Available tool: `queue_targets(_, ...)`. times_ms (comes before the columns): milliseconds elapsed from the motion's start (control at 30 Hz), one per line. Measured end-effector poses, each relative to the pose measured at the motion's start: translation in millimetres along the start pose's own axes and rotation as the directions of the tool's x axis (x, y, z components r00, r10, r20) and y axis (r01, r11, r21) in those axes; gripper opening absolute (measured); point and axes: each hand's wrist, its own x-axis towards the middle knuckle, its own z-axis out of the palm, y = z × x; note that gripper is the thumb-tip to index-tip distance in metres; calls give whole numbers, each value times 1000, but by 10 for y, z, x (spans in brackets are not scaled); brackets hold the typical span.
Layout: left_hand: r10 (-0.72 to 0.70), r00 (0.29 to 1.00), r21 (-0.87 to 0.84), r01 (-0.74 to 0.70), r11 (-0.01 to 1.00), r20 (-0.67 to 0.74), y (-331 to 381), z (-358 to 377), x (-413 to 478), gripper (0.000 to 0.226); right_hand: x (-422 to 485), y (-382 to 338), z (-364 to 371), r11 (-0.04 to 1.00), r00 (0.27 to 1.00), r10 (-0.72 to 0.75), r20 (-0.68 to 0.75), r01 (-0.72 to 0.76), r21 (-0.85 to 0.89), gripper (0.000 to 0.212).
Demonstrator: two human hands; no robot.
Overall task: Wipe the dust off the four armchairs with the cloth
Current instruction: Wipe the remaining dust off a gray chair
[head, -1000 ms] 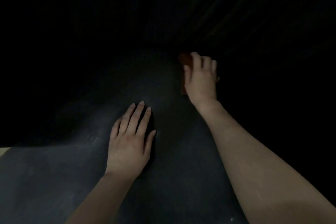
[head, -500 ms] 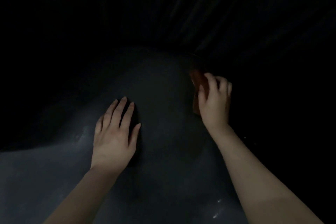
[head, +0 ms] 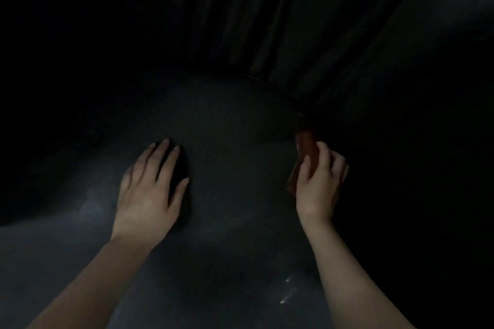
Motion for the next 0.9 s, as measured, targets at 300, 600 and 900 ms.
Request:
queue_targets(300, 188, 978, 0, -188, 982, 89, 164, 111, 372, 63, 416, -399, 180, 888, 884, 459, -92, -460, 11, 39)
queue_targets(600, 219, 970, -11, -219, 976, 103, 104, 107, 391, 62, 679, -839, 441, 962, 961, 273, -45, -274, -5, 42)
queue_targets(900, 243, 966, -10, -244, 970, 85, 86, 99, 388, 61, 329, -511, 350, 923, 938, -346, 25, 336, 186, 31)
